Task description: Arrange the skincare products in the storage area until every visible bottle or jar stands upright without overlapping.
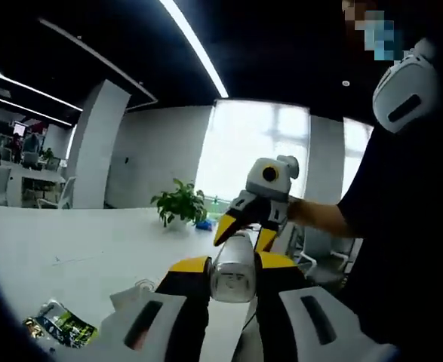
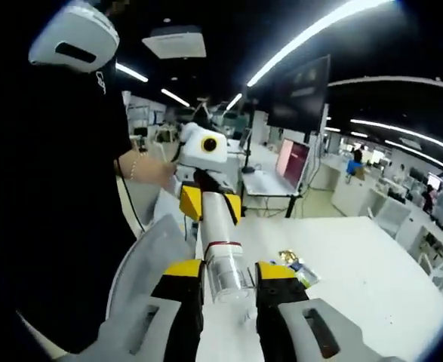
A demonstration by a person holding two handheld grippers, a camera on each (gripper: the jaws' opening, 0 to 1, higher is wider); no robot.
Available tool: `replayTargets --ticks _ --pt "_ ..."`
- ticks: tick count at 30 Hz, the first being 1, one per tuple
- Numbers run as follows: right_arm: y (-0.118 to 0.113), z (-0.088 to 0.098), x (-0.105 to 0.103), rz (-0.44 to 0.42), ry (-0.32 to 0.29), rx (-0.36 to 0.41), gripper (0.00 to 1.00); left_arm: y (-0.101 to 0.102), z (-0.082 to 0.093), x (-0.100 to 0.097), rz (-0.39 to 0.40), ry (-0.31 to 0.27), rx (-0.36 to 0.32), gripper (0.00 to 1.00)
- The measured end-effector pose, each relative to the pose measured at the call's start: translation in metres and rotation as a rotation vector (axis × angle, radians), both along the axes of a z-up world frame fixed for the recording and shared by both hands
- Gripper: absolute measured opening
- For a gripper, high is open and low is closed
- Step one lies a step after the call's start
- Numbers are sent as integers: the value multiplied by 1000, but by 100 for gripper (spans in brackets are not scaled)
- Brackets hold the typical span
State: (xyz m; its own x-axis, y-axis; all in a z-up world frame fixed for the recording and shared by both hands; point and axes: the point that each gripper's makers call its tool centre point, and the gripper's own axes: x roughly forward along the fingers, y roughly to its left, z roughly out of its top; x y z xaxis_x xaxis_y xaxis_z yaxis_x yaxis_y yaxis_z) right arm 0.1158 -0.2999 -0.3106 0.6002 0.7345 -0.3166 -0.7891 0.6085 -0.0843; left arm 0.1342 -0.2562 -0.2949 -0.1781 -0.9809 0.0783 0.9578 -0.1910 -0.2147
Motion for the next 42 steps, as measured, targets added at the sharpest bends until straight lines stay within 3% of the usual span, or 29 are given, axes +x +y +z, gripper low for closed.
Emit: replayTargets --ticks 8,11,13,16,18,21,27,31,37,39,42 --pt "-15 28 7 -99 -56 284 16 0 11 6 44 17 -41 26" --pt "-24 39 5 -150 -85 471 14 0 17 6 57 25 -59 26" --pt "-29 41 4 -182 -89 567 19 0 21 7 58 31 -72 26" --pt "-31 38 3 -216 -83 648 26 0 30 9 73 32 -94 26" --pt "-30 45 1 -219 -90 755 32 0 37 10 79 39 -117 26" --pt "-26 67 -4 -193 -150 962 35 -1 52 9 78 68 -171 26" --pt "3 88 -1 -150 -188 1165 34 -6 75 0 65 70 -229 26" --pt "7 92 -2 -149 -194 1287 21 -7 77 -4 62 57 -231 26" --pt "11 93 -5 -146 -190 1261 19 -3 73 -7 58 65 -219 26" --pt "7 94 -4 -168 -197 1244 12 -4 70 -11 49 58 -203 26" --pt "7 99 -7 -159 -219 1208 12 -7 65 -16 41 29 -174 26"
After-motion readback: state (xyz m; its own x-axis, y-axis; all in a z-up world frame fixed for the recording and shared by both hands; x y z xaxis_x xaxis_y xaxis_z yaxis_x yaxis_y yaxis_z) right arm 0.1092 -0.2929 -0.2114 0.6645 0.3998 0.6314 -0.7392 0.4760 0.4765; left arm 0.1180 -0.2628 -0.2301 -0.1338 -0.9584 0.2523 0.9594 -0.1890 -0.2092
